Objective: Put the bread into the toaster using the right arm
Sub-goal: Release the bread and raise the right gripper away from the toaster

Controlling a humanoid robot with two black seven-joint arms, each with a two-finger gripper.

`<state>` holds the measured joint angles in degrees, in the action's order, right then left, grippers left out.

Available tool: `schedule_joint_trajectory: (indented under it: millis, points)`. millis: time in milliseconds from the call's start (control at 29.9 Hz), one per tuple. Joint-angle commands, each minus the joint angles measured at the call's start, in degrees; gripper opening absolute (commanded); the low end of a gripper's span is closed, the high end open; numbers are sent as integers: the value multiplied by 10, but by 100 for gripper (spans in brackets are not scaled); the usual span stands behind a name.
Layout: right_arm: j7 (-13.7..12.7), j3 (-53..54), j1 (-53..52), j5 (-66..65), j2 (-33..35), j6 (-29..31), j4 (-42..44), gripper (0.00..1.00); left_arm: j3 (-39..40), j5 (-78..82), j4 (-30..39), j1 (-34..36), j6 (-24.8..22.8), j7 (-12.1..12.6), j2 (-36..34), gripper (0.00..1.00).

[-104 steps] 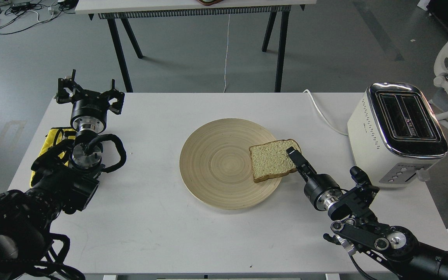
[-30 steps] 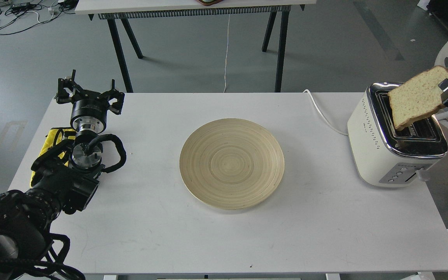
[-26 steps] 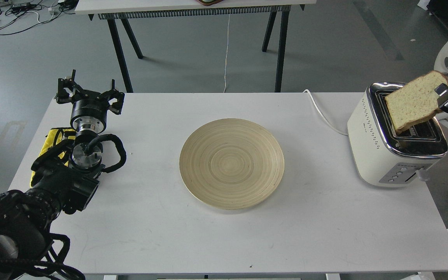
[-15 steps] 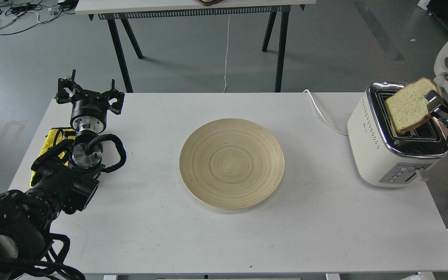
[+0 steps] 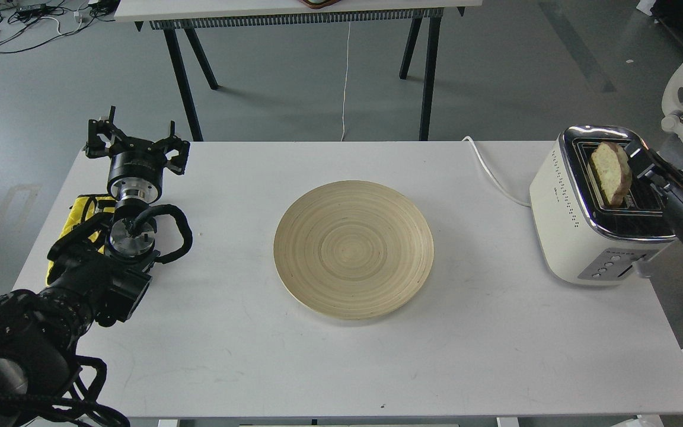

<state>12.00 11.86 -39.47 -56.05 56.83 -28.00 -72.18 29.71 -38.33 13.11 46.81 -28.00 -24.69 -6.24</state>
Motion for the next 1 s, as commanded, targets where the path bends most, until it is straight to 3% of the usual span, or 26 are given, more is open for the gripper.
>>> schedule_joint_trajectory:
  millis: [0, 134, 402, 502, 636, 770, 971]
  points:
    - [0, 8, -2, 1, 2, 0, -1, 95, 0, 0, 0, 0, 0, 0, 0, 100]
    - [0, 21, -10, 6, 11, 0, -11, 97, 0, 0, 0, 0, 0, 0, 0, 100]
    - [-8, 155, -11, 65, 7, 8, -90, 98, 0, 0, 0, 0, 0, 0, 0, 100]
    - [1, 168, -11, 126, -44, 18, -108, 98, 0, 0, 0, 0, 0, 0, 0, 100]
    - [35, 176, -11, 215, -123, 36, -103, 98, 0, 0, 0, 0, 0, 0, 0, 100]
    - [57, 210, -5, 305, -183, 119, -83, 98, 0, 0, 0, 0, 0, 0, 0, 100]
    - [108, 244, 15, 412, -288, 299, 51, 98, 1, 0, 0, 0, 0, 0, 0, 100]
